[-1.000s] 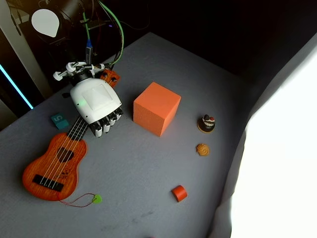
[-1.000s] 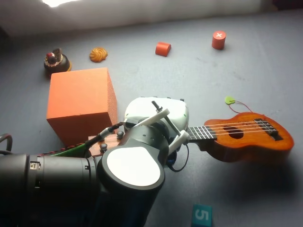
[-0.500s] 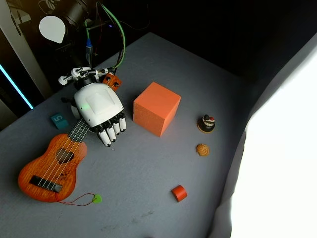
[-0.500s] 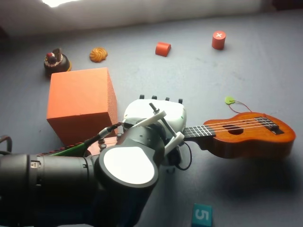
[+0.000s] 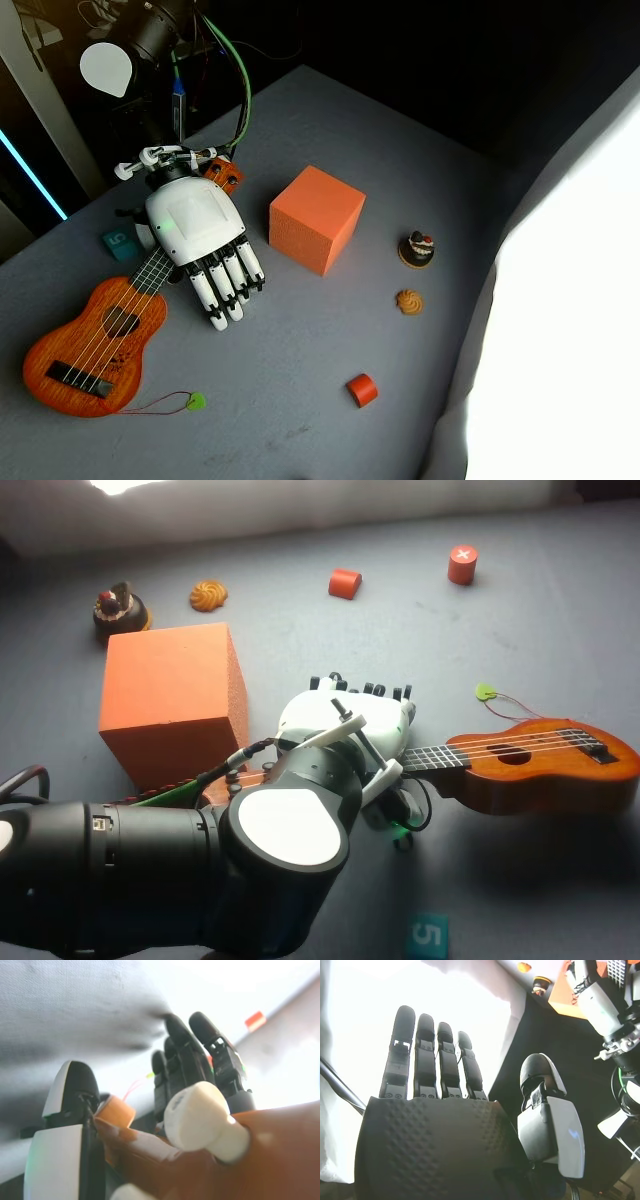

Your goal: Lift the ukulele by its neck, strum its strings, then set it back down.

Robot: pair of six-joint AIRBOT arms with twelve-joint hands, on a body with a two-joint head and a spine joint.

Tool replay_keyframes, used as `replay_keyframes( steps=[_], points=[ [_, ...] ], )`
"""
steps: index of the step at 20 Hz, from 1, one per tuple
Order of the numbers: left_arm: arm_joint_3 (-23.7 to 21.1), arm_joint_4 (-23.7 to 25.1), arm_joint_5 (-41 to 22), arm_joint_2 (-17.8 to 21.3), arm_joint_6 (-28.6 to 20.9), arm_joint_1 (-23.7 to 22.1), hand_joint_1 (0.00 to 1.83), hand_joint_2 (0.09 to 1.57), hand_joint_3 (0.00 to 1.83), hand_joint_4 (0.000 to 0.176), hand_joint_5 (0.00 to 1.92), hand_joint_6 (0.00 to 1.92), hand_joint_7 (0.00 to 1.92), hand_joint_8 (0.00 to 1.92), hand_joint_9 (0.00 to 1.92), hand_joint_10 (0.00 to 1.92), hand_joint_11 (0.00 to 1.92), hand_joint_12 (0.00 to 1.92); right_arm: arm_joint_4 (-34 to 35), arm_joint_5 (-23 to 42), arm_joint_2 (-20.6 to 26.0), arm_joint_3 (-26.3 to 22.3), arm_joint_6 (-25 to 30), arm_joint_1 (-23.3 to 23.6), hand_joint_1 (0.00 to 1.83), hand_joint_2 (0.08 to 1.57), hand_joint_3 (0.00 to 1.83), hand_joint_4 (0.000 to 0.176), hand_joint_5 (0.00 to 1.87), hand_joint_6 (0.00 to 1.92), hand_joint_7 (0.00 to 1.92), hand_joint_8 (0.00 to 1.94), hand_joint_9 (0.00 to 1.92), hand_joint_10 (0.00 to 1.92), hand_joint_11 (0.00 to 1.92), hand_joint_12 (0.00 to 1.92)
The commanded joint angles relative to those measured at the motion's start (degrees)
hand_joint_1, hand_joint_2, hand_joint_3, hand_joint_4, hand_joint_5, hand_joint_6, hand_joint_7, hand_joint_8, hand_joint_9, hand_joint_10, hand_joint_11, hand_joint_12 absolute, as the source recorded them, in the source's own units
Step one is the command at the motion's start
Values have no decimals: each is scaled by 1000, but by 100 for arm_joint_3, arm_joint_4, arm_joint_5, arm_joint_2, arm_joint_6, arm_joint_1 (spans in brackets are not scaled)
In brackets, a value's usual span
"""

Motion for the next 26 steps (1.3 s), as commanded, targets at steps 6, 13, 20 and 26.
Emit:
replay_keyframes(
  steps=[6, 13, 20, 26],
  points=[
    [39, 349, -21, -23, 179, -55, 370, 893, 0, 148, 0, 0, 0, 0, 0, 0, 0, 26, 92, 600, 41, -3, -6, 34, 53, 1291, 1, 0, 176, 6, 188, 0, 158, 273, 0, 1111],
    [65, 285, -160, 145, 416, -222, 61, 876, 0, 173, 0, 0, 0, 0, 0, 0, 0, 0, 92, 600, 41, -7, -7, 30, 51, 1296, 2, 0, 164, 9, 183, 6, 143, 268, 0, 1100],
    [105, 104, -281, 311, 714, -425, 15, 897, 4, 164, 0, 0, 0, 0, 0, 0, 0, 0, 92, 600, 42, -7, -11, 28, 81, 1284, 0, 0, 186, 14, 205, 3, 171, 265, 0, 1157],
    [138, -61, -414, 453, 1010, -632, 5, 908, 7, 162, 0, 0, 0, 0, 0, 0, 0, 0, 92, 600, 42, -8, -13, 26, 66, 1285, 0, 0, 169, 4, 192, 2, 162, 258, 0, 1108]
  ],
)
